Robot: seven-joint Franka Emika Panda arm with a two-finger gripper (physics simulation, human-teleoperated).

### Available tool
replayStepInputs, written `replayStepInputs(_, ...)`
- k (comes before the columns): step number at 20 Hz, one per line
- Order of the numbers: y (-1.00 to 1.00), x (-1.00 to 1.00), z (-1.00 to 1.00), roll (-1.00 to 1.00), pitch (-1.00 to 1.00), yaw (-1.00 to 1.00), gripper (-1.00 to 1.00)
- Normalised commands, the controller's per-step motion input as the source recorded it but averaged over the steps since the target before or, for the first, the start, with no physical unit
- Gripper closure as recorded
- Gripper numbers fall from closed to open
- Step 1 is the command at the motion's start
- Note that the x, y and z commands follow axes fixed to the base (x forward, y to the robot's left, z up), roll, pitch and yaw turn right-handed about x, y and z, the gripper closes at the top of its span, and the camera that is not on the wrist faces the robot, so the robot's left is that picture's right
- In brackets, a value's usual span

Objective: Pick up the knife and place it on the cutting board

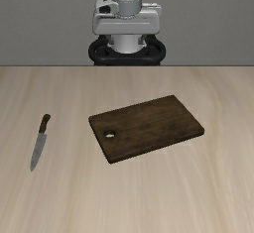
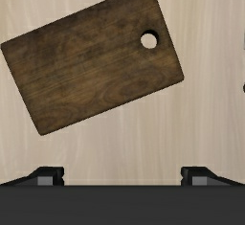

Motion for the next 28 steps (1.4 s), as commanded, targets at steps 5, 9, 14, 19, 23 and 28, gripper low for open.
replayStepInputs(5, -1.0, 0.0, 0.0, 0.0, 0.0, 0.0, -1.0)
replayStepInputs(9, -1.0, 0.0, 0.0, 0.0, 0.0, 0.0, -1.0)
replayStepInputs(14, -1.0, 0.0, 0.0, 0.0, 0.0, 0.0, -1.0)
replayStepInputs(19, -1.0, 0.0, 0.0, 0.0, 0.0, 0.0, -1.0)
replayStepInputs(23, -0.75, 0.25, 0.0, 0.0, 0.0, 0.0, -1.0)
replayStepInputs(28, 0.0, 1.0, 0.0, 0.0, 0.0, 0.0, -1.0)
